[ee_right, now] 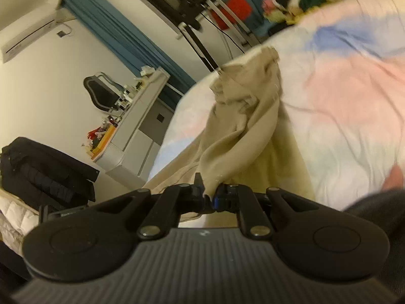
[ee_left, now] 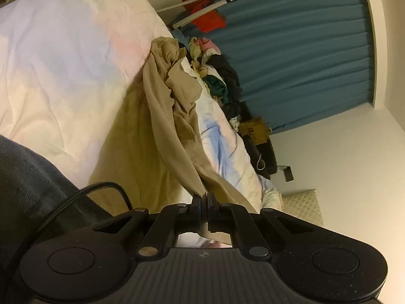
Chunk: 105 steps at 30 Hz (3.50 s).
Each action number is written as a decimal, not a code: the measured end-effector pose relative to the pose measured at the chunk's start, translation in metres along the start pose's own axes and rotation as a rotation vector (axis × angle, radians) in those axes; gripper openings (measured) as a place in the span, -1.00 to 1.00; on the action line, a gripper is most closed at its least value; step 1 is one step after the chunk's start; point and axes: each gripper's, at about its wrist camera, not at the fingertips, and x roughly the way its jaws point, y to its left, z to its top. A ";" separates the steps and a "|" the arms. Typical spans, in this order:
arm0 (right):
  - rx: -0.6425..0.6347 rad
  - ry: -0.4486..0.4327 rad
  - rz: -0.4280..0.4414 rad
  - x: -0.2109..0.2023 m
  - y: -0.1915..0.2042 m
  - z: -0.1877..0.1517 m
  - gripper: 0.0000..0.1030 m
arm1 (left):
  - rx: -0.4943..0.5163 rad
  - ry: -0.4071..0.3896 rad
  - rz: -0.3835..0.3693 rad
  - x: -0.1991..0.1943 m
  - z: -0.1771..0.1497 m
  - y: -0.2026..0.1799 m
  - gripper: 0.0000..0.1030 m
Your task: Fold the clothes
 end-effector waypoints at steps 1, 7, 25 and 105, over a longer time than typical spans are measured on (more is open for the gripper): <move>0.006 -0.005 -0.010 0.007 -0.003 0.005 -0.80 | -0.001 -0.003 0.006 0.005 0.003 0.001 -0.92; 0.051 -0.063 -0.079 0.077 -0.017 0.058 -0.80 | 0.017 -0.029 0.047 0.048 0.032 0.002 -0.91; -0.079 -0.120 -0.182 0.265 -0.067 0.153 -0.80 | 0.318 -0.198 0.337 0.220 0.144 0.020 -0.91; 0.307 -0.376 -0.057 0.035 -0.039 -0.055 -0.80 | 0.125 -0.218 0.086 0.053 -0.041 0.005 -0.81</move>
